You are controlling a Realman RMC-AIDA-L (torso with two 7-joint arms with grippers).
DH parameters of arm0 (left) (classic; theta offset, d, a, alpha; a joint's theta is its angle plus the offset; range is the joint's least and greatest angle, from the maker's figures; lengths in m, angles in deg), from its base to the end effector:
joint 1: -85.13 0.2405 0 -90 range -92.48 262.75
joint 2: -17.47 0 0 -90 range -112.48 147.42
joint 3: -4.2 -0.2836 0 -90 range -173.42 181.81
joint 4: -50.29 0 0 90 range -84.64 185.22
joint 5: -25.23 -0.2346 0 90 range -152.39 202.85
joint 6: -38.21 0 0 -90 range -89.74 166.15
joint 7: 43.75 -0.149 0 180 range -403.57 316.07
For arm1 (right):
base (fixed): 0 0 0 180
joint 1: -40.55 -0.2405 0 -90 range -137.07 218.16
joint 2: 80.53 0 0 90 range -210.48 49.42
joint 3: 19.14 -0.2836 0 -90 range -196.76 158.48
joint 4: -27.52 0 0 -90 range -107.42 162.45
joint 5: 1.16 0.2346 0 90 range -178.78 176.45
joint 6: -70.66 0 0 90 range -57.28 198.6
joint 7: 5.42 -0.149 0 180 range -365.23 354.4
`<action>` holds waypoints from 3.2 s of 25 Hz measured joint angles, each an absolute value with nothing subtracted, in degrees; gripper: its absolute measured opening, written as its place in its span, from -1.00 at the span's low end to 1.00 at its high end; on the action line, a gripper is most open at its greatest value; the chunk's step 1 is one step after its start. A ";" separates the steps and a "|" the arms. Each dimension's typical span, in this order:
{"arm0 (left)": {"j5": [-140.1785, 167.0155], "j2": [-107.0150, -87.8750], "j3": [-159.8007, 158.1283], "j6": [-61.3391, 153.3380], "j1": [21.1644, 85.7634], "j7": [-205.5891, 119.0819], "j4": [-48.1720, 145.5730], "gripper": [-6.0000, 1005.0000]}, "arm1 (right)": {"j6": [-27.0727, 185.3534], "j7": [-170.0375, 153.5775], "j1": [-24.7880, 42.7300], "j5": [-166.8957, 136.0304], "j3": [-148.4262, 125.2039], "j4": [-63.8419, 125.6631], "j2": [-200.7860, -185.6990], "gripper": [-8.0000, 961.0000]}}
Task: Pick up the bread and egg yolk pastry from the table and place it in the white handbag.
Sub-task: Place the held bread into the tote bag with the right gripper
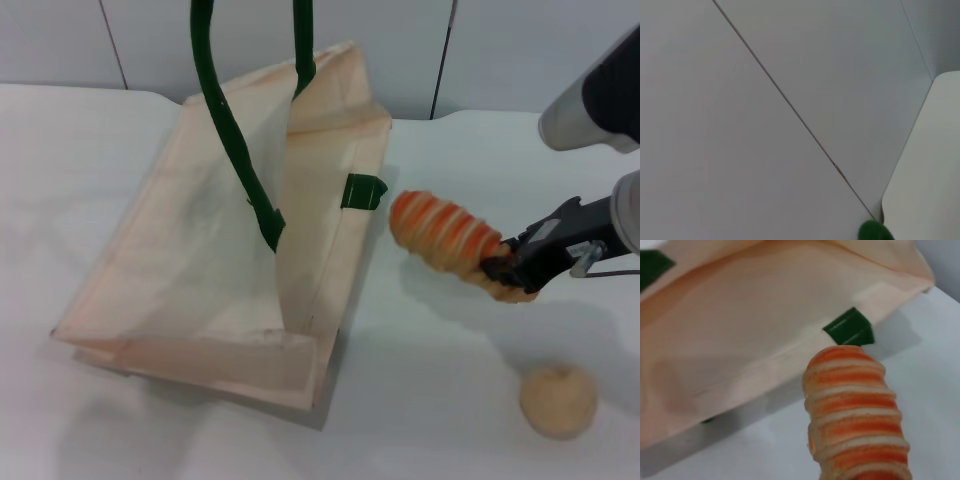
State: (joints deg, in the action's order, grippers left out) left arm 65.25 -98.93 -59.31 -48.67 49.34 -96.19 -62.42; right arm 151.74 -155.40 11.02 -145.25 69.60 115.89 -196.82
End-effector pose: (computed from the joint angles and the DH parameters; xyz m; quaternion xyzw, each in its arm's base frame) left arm -0.0614 0.3924 0.1397 -0.9168 0.0041 0.0003 0.3993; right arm 0.1626 0.3864 -0.0135 -0.9340 0.2534 -0.1183 0.2225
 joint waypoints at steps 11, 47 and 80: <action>67.01 -98.96 -59.69 -48.77 49.33 -96.30 -62.38 -0.72 | 149.97 -154.54 9.15 -141.41 73.83 116.27 -196.76 -0.49; 68.03 -98.98 -66.77 -45.85 48.06 -94.46 -61.75 -0.72 | 129.29 -152.72 -3.95 -133.35 80.89 96.22 -196.83 -0.52; 70.03 -98.98 -68.31 -44.23 49.20 -95.77 -61.92 -0.72 | 129.51 -153.49 -2.05 -137.27 76.61 98.57 -196.80 -0.53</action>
